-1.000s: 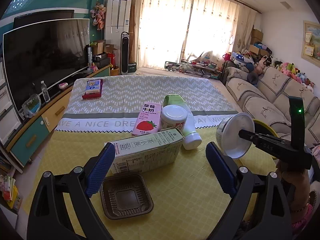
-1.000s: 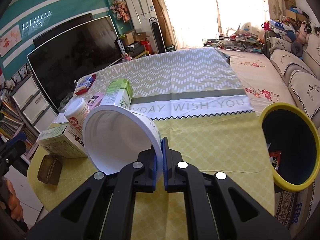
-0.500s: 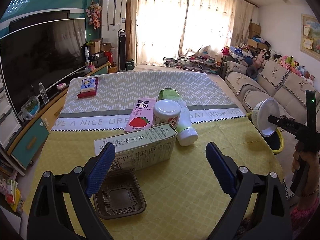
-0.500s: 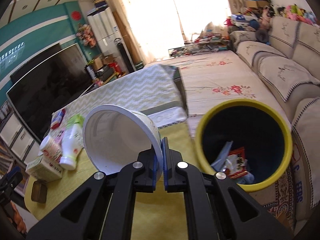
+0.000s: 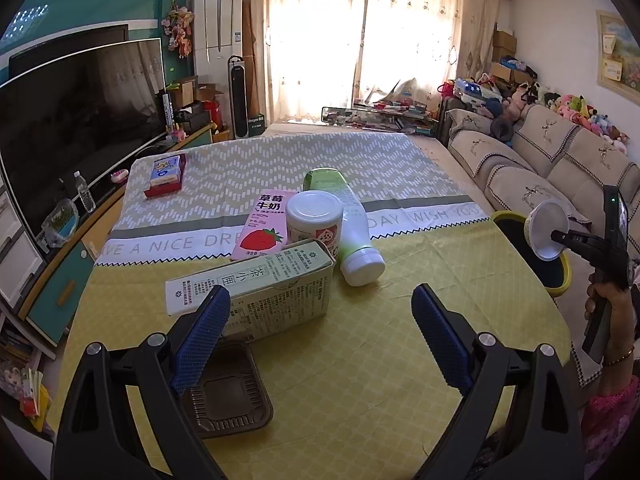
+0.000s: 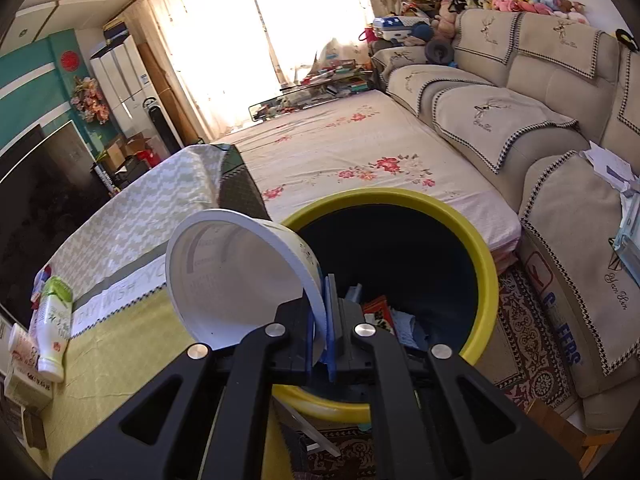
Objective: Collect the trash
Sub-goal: 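Carry the white lid over the yellow bin and open the right gripper, then grasp the brown plastic tray with the left gripper and lift it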
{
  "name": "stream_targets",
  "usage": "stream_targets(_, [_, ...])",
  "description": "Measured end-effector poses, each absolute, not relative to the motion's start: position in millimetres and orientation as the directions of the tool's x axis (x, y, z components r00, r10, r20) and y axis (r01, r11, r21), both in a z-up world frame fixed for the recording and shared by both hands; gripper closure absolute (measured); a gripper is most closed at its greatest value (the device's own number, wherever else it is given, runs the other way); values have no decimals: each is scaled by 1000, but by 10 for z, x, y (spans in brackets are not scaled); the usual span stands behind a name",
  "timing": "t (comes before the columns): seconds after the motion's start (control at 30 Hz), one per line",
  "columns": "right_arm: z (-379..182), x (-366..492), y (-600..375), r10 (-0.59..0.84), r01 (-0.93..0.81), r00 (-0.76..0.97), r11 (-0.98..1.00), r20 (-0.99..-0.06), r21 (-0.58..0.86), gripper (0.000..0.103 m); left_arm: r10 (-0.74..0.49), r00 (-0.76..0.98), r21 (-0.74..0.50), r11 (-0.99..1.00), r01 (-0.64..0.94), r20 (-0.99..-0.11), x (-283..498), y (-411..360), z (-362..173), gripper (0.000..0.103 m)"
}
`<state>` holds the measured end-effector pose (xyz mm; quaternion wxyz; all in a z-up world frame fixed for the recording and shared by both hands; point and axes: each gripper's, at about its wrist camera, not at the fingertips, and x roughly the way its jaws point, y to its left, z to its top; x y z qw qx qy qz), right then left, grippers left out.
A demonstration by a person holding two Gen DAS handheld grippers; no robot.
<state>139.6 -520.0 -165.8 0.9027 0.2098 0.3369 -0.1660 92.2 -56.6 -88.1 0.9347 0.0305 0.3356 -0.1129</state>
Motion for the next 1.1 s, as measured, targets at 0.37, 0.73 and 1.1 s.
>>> stream_targets(0.37, [-1744,1379,-5291,-189,486,706,830,-683,273,79,-187,741,-12,972,235,-645,963,-593,-935,12])
stream_targets(0.73, [-1629,1315,-5029,-152,427,731,862,-665,273,73,-113,751,29,984,173,-650,900,-360,-953,12])
stream_targets(1.1, [-1641,1362,-4875,-111,388,728,880,-676,274,70,12,698,64,997,48,-716,901,61,-1230,10])
